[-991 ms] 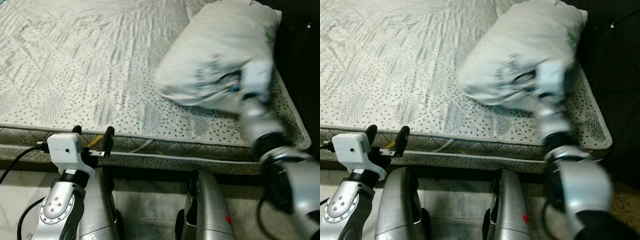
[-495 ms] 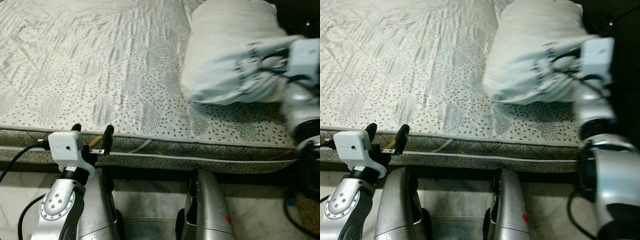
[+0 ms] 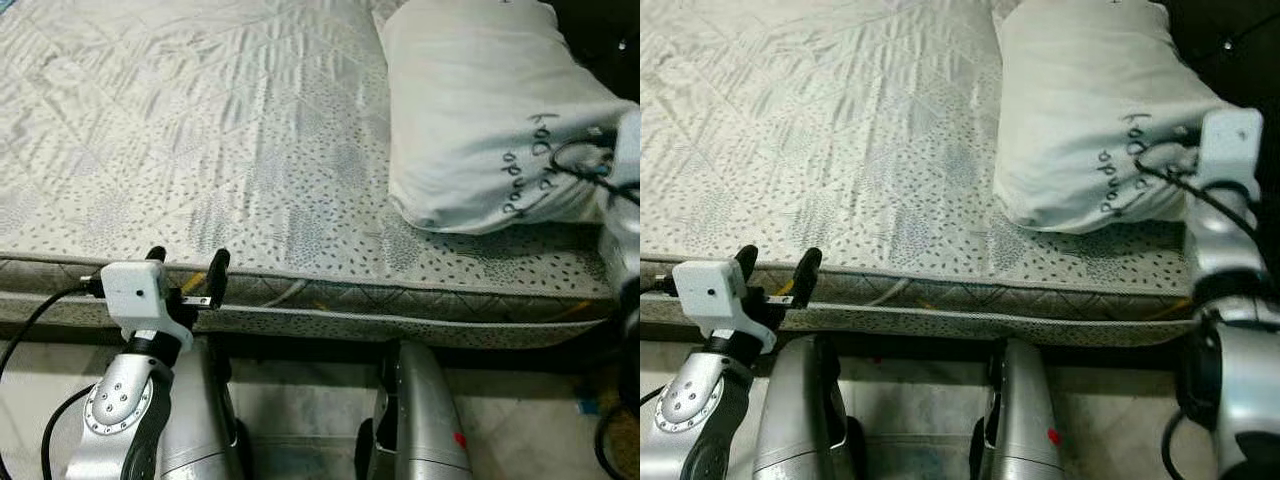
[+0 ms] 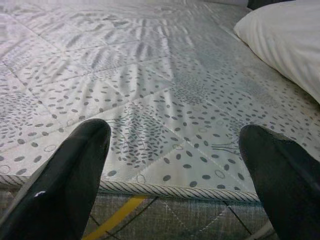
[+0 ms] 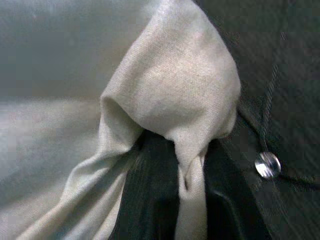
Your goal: Clean up the room
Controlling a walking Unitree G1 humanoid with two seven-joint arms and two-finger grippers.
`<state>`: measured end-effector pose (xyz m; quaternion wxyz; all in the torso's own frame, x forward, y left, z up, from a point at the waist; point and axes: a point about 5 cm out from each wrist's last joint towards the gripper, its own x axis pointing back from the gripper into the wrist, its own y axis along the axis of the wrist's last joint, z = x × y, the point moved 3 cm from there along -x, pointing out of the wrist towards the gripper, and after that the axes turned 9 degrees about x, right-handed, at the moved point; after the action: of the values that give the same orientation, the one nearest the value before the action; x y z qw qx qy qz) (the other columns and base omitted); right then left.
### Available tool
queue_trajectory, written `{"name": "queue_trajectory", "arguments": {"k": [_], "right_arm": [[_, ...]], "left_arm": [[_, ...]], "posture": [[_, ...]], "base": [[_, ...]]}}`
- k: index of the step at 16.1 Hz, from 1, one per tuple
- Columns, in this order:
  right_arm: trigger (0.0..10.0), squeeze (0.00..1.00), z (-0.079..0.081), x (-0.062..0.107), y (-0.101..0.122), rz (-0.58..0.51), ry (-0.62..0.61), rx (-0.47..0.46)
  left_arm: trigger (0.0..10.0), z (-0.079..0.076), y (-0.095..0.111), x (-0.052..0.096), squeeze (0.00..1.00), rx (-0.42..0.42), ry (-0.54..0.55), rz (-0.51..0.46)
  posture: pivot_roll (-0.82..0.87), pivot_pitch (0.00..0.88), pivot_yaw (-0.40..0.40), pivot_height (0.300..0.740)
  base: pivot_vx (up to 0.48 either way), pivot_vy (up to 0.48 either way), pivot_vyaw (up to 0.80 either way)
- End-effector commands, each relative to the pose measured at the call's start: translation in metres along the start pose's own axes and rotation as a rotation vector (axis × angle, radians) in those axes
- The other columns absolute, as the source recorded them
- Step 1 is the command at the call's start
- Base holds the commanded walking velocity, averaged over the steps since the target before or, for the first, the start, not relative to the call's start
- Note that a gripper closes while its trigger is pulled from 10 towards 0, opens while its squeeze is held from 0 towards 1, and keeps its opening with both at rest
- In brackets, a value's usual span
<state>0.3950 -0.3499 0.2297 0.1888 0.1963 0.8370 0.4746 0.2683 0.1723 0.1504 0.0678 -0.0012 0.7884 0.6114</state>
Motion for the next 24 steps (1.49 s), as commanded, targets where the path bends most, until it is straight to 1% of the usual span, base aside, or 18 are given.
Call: {"name": "queue_trajectory", "arguments": {"k": [1,4,5,6,12,15,18,22,24], "right_arm": [[0.0,0.0,-0.031,-0.002,0.0,-0.026,-0.097,-0.037],[0.0,0.0,-0.033,0.004,-0.016,-0.003,-0.107,-0.056],[0.0,0.0,-0.036,0.004,-0.018,-0.005,-0.119,-0.057],[0.0,0.0,-0.043,0.006,-0.022,-0.009,-0.146,-0.071],[0.0,0.0,-0.045,0.018,-0.041,-0.013,-0.137,-0.045],[0.0,0.0,-0.046,0.032,-0.055,-0.017,-0.128,-0.024],[0.0,0.0,-0.05,0.041,-0.064,-0.003,-0.137,-0.015],[0.0,0.0,-0.056,0.064,-0.078,0.019,-0.143,0.009],[0.0,0.0,-0.053,0.076,-0.083,0.034,-0.127,0.013]], "left_arm": [[10.0,0.003,-0.003,0.002,0.0,-0.007,0.0,0.013],[10.0,0.002,-0.005,0.002,0.0,-0.006,-0.005,0.016],[10.0,0.002,-0.005,0.001,0.0,-0.006,-0.006,0.016],[10.0,0.003,-0.005,0.001,0.0,-0.005,-0.005,0.015],[10.0,0.005,-0.005,-0.001,0.0,-0.008,-0.014,0.016],[10.0,0.002,-0.005,-0.004,0.0,-0.007,-0.023,0.015],[10.0,0.002,-0.006,-0.005,0.0,-0.005,-0.029,0.017],[10.0,0.0,-0.007,-0.008,0.0,-0.003,-0.041,0.017],[10.0,-0.001,-0.007,-0.009,0.0,-0.002,-0.047,0.017]], "posture": [[0.07,0.175,-0.051,0.493],[0.06,0.173,-0.044,0.493],[0.06,0.173,-0.043,0.493],[0.06,0.17,-0.037,0.493],[0.05,0.166,-0.023,0.493],[0.04,0.163,-0.017,0.493],[0.03,0.161,-0.011,0.493],[0.02,0.158,0.003,0.493],[0.01,0.158,0.004,0.493]], "base": [[0.0,0.0,0.0],[0.0,0.0,0.0],[0.0,0.0,0.0],[0.0,0.0,0.0],[0.0,0.0,0.0],[0.0,0.0,0.0],[0.0,0.0,0.0],[0.0,0.0,0.0],[0.0,0.0,0.0]]}}
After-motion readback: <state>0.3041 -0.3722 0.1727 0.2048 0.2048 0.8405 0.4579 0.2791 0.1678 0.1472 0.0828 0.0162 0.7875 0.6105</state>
